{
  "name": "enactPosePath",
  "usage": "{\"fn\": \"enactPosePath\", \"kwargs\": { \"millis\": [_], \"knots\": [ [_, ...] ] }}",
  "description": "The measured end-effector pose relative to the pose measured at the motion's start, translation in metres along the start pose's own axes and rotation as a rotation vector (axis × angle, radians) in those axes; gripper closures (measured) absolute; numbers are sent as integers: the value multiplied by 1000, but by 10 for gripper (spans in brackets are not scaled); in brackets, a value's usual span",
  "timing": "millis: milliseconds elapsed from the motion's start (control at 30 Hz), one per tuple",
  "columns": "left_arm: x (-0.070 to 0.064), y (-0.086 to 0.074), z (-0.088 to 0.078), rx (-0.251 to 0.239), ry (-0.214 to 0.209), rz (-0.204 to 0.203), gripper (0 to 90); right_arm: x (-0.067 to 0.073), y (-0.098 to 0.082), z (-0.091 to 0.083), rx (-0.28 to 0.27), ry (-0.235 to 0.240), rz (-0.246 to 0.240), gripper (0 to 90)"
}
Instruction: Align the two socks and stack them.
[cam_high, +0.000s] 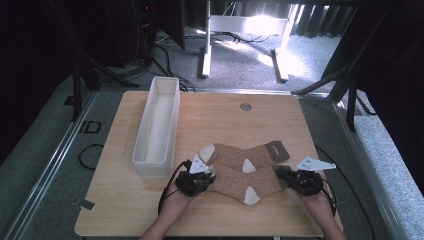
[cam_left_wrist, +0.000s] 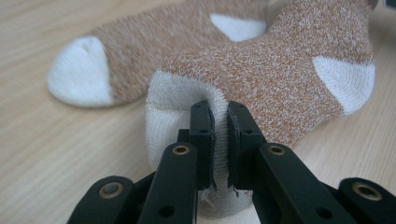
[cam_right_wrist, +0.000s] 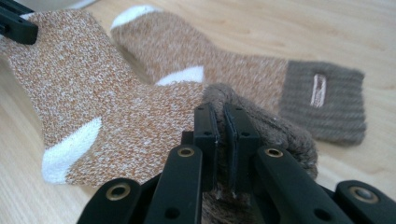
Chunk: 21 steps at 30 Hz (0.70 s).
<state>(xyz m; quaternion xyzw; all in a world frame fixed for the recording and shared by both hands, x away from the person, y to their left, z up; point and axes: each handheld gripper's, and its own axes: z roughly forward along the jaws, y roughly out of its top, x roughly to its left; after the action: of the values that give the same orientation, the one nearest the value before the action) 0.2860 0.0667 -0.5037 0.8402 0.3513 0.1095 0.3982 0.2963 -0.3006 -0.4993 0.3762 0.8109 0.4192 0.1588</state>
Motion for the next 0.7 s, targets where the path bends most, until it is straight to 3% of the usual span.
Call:
{"fn": "enactPosePath", "kwargs": {
  "millis": [367,700],
  "knots": [
    [12,25,-1,-34,30,-4,832,-15,30,-1,-42,-34,-9,843],
    [26,40,12,-33,44,-30,832,-31,50,10,-50,-49,4,842]
  ]
}}
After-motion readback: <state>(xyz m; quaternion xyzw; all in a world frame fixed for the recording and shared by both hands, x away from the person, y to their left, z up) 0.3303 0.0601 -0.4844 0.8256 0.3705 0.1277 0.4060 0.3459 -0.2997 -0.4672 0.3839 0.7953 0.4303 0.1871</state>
